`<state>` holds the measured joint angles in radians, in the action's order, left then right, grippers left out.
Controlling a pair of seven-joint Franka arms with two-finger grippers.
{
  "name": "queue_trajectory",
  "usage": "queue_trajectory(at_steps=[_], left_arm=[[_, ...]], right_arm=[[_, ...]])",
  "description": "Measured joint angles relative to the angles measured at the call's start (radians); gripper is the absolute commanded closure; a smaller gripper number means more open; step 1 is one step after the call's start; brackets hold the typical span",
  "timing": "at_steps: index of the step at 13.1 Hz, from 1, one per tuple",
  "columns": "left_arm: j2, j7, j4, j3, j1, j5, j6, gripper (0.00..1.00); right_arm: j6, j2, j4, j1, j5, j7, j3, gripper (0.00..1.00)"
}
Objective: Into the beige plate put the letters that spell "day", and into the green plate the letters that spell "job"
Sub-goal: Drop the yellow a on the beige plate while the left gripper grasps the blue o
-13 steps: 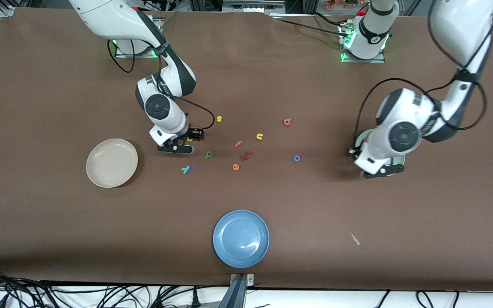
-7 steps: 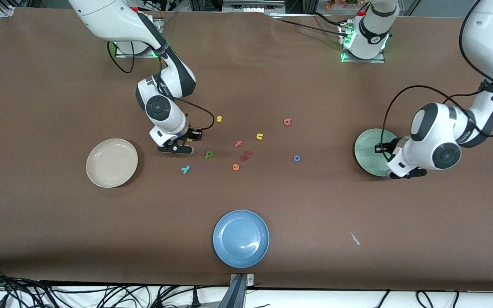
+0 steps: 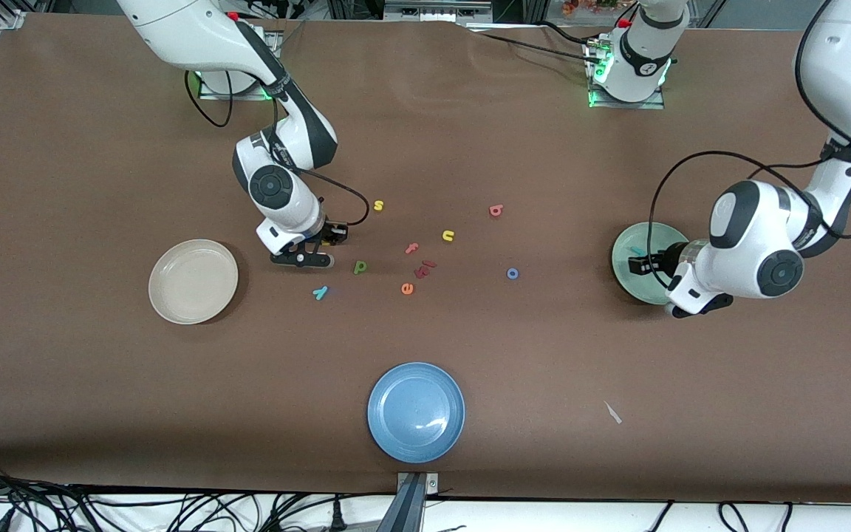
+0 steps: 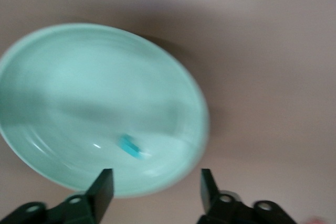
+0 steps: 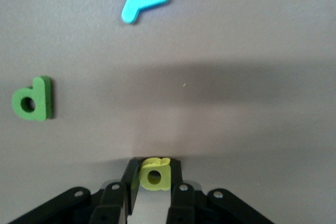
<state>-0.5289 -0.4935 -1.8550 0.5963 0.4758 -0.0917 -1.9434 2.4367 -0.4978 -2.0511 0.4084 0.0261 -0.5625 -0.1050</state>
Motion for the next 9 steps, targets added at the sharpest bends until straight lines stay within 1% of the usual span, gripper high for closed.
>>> queue_trajectory(at_steps=[2,3,4,6,7,8,9], left_arm=[[0.025,-0.153,-0.001,0.081,-0.007,0.017,-0.005,0.12],[0.025,-0.218,-0.003,0.113,-0.024,0.017,-0.029,0.12],[0.024,-0.281,-0.007,0.128,-0.060,0.017,-0.078,0.12],[0.012,-0.385,-0.016,0.126,-0.161,0.017,-0.212,0.13],[0.000,-0.420,-0.021,0.123,-0.204,0.017,-0.274,0.15],[-0.016,-0.448,-0.026,0.117,-0.242,0.007,-0.319,0.15],[-0.033,-0.481,-0.030,0.097,-0.280,-0.027,-0.347,0.15]], right_arm=[[-0.165,0.007,0.096,-0.001,-0.011,0.035,0.039,1.00],[-0.222,0.020,0.131,-0.002,-0.015,0.077,0.065,1.00],[-0.252,0.035,0.146,-0.003,-0.020,0.134,0.093,1.00],[-0.273,0.063,0.141,-0.004,-0.024,0.269,0.154,1.00],[-0.276,0.072,0.133,-0.005,-0.024,0.341,0.187,1.00],[-0.276,0.077,0.124,-0.006,-0.024,0.411,0.221,1.00],[-0.276,0.078,0.115,-0.007,-0.025,0.474,0.251,1.00]])
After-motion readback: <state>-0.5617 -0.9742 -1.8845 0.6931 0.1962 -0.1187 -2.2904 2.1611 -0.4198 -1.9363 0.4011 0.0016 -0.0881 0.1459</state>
